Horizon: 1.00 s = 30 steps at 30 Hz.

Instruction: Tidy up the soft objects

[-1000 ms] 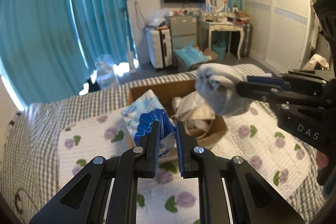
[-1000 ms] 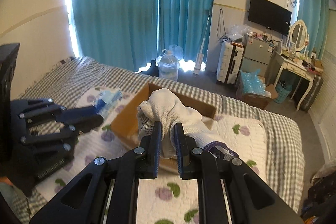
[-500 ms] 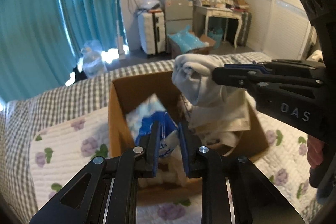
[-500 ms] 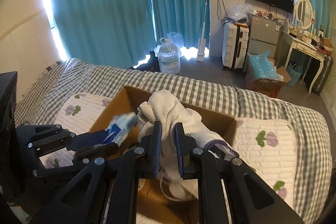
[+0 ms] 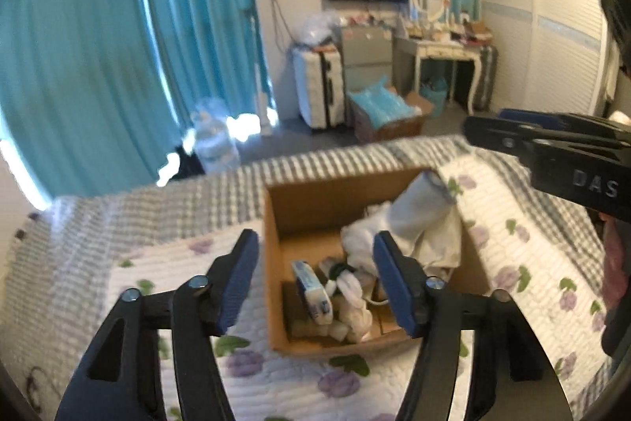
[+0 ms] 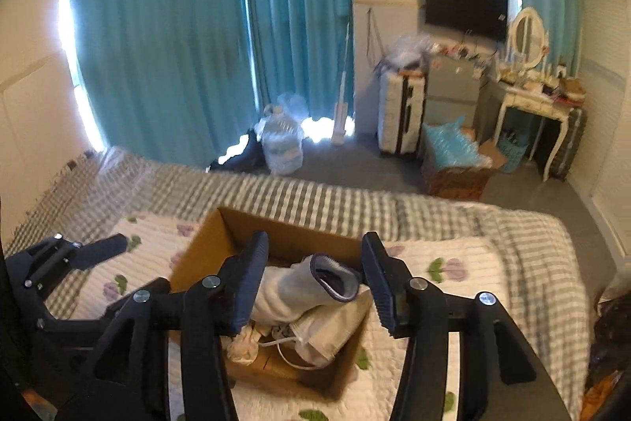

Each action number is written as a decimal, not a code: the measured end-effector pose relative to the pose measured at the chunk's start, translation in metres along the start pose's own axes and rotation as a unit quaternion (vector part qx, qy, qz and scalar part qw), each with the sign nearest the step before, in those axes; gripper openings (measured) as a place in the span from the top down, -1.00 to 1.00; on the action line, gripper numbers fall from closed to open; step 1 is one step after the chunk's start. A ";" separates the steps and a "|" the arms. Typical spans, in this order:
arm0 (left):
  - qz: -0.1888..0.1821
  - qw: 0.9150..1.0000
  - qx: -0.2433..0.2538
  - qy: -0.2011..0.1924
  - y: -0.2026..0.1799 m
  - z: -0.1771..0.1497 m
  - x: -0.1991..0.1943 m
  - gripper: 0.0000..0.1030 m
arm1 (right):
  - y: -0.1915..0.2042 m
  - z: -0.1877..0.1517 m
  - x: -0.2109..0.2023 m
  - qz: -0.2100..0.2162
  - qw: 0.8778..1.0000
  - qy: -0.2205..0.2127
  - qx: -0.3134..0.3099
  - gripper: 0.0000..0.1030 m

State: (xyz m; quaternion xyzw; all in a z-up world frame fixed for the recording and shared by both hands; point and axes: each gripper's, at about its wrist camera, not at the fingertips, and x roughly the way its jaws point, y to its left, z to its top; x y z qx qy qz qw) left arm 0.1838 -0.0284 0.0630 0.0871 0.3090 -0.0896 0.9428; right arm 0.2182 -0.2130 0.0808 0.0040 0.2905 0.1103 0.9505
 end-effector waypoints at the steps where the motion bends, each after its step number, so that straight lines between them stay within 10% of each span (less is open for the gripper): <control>1: 0.007 1.000 0.001 -0.019 -0.002 0.005 -0.020 -0.58 | 0.000 0.004 -0.018 -0.003 1.000 -0.011 0.001 -0.16; 9: 0.038 0.991 0.004 -0.127 -0.010 0.017 -0.156 -0.93 | 0.018 0.020 -0.172 -0.042 0.993 -0.107 -0.024 -1.00; 15: 0.052 0.981 -0.025 -0.184 -0.003 -0.006 -0.218 -1.00 | 0.029 0.001 -0.241 -0.020 0.987 -0.156 -0.014 -1.00; 21: 0.082 0.967 -0.048 -0.235 -0.001 -0.041 -0.229 -1.00 | 0.033 -0.034 -0.256 -0.014 0.985 -0.175 0.002 -1.00; 30: 0.054 0.980 -0.080 -0.176 0.007 -0.086 -0.164 -1.00 | 0.037 -0.108 -0.179 -0.060 0.987 -0.148 0.001 -1.00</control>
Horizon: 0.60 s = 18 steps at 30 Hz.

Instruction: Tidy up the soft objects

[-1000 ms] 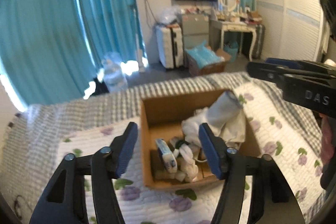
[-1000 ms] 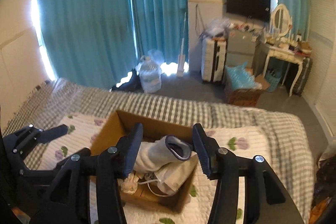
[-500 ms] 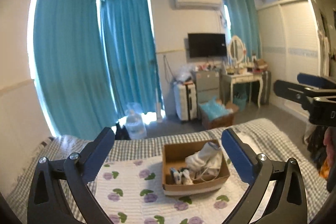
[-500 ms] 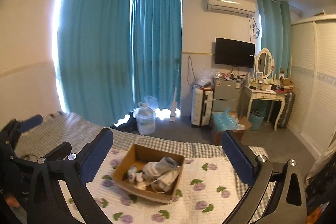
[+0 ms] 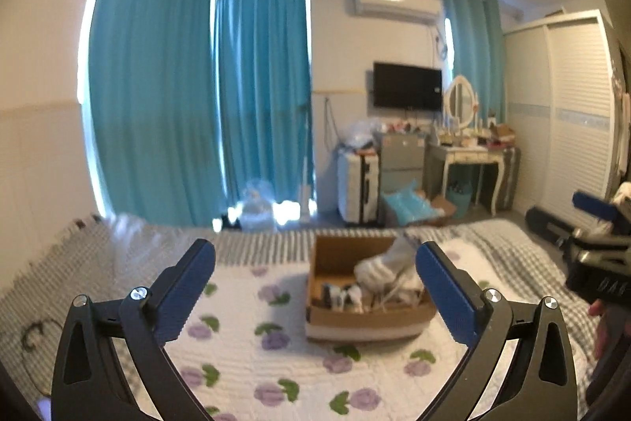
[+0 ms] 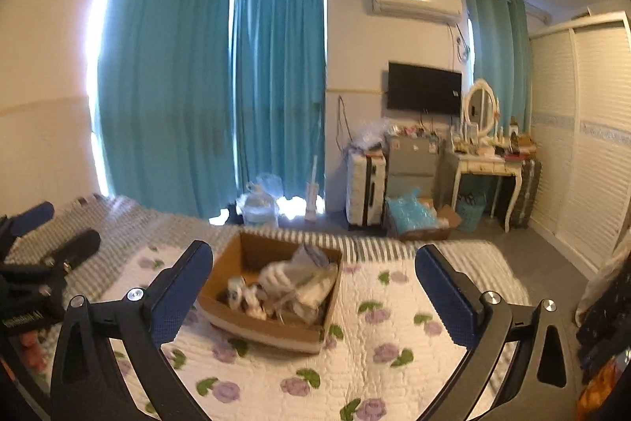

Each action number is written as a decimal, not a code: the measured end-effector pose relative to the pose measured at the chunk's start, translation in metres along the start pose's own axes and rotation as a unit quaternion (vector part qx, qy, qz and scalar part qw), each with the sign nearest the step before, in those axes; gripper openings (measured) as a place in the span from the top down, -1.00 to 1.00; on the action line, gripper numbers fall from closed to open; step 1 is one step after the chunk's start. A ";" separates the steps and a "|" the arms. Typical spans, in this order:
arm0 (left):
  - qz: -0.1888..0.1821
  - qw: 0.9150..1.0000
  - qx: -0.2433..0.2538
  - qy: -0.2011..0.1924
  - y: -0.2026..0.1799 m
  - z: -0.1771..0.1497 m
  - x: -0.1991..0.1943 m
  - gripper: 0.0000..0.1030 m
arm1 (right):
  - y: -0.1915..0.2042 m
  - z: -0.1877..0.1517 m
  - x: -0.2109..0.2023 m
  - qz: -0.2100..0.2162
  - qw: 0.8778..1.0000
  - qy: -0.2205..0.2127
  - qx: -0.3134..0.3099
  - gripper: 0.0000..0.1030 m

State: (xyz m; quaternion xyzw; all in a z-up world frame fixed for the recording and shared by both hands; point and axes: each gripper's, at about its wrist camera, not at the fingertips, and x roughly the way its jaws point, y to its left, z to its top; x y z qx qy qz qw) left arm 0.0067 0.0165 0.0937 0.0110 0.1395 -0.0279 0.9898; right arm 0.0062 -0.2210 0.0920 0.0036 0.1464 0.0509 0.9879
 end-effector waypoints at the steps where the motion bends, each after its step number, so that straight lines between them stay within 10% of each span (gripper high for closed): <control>1: -0.002 1.000 -0.006 0.010 0.002 -0.009 0.009 -1.00 | -0.001 -0.010 0.008 -0.001 1.000 0.010 0.004 -1.00; 18: -0.013 0.998 -0.007 0.061 0.000 -0.064 0.053 -1.00 | -0.010 -0.067 0.061 0.000 0.997 0.069 0.038 -1.00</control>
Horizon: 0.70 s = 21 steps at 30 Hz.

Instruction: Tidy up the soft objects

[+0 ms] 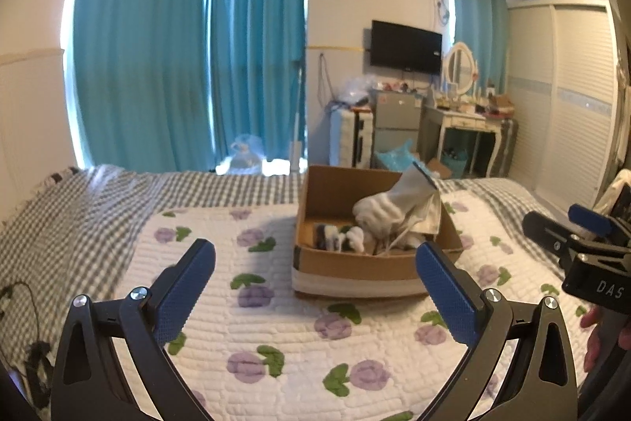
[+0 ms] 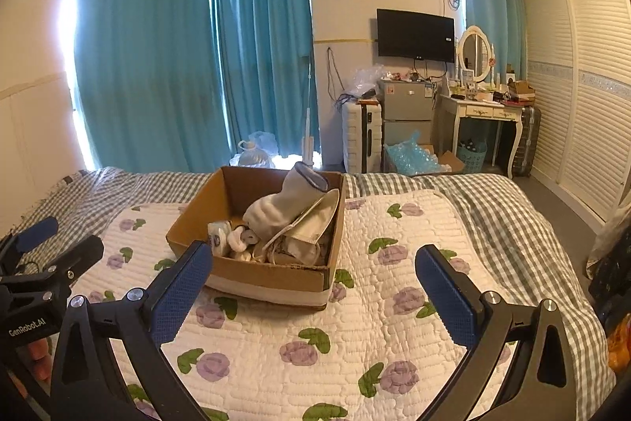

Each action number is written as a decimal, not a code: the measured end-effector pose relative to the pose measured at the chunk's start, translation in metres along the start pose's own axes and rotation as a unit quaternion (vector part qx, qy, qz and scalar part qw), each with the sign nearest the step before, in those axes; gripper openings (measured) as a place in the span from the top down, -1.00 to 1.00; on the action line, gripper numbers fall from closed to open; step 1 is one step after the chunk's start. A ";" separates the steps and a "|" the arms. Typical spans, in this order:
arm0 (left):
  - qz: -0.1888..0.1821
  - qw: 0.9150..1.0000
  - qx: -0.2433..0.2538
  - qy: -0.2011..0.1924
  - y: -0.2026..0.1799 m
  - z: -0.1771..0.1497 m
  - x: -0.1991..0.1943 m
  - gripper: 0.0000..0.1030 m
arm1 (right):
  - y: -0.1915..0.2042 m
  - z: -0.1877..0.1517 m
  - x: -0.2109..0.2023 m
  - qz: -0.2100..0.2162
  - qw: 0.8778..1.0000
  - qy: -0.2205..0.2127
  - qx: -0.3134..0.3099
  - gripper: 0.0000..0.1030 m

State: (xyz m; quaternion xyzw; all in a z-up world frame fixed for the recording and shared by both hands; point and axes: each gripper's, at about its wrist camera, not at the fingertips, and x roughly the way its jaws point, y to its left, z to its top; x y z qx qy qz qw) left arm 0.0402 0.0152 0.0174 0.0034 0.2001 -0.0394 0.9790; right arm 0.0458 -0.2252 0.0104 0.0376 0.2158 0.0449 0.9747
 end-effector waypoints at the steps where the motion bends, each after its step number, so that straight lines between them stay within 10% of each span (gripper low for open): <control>1: -0.001 1.000 0.001 0.000 0.000 0.000 -0.001 -1.00 | 0.000 0.000 0.000 -0.001 1.000 0.001 0.000 -1.00; 21: 0.006 1.000 0.008 0.008 -0.003 0.008 0.000 -1.00 | 0.006 0.005 -0.006 0.008 1.000 0.000 -0.003 -1.00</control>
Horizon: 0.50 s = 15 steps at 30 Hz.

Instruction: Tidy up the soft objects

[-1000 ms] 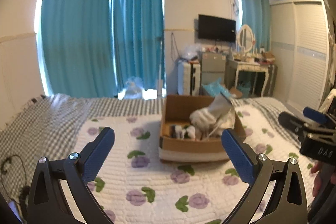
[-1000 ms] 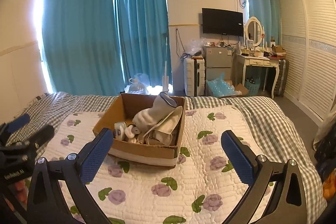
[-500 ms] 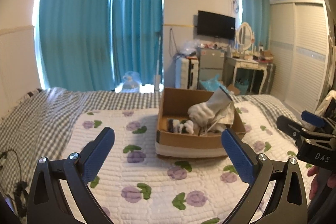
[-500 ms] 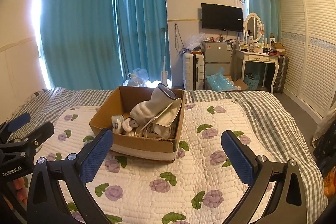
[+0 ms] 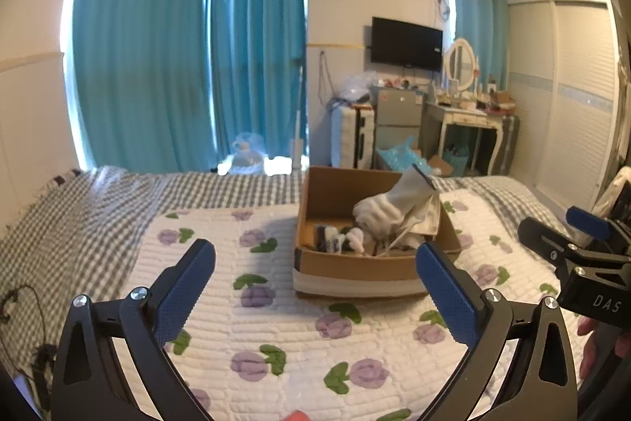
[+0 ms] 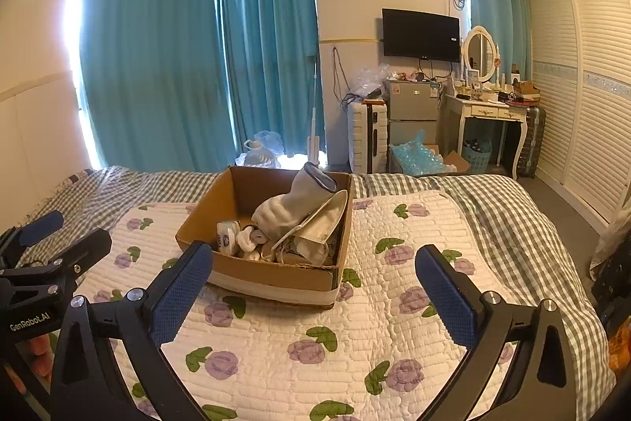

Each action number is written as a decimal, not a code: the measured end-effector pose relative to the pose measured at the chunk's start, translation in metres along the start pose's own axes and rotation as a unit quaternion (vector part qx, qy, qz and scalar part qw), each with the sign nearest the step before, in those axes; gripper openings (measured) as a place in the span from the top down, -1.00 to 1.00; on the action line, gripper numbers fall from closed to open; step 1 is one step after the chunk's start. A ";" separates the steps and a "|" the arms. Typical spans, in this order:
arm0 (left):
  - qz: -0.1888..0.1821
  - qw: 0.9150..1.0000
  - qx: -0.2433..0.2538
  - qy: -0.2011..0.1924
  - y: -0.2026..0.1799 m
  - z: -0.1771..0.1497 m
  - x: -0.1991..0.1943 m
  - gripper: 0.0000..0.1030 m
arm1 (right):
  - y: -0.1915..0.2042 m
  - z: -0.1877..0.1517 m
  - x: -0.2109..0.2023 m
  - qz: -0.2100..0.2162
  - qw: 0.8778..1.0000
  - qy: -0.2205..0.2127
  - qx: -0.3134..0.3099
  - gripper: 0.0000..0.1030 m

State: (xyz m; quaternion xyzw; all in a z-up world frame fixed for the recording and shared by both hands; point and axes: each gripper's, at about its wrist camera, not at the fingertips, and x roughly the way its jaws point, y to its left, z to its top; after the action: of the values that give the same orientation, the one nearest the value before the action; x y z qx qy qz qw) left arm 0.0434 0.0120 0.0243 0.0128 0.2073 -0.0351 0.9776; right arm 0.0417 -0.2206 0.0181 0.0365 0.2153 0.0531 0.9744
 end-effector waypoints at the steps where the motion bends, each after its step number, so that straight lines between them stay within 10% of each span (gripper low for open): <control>1: 0.002 1.000 0.002 -0.001 0.000 0.000 -0.001 -1.00 | 0.000 0.000 0.000 -0.001 1.000 0.000 0.000 -1.00; 15: 0.001 1.000 -0.001 -0.005 0.005 0.004 -0.008 -1.00 | 0.006 -0.002 -0.002 0.004 1.000 0.003 -0.003 -1.00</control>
State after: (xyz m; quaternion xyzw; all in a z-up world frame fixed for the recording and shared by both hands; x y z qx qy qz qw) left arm 0.0381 0.0170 0.0312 0.0121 0.2027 -0.0337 0.9786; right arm 0.0384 -0.2152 0.0176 0.0338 0.2180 0.0576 0.9736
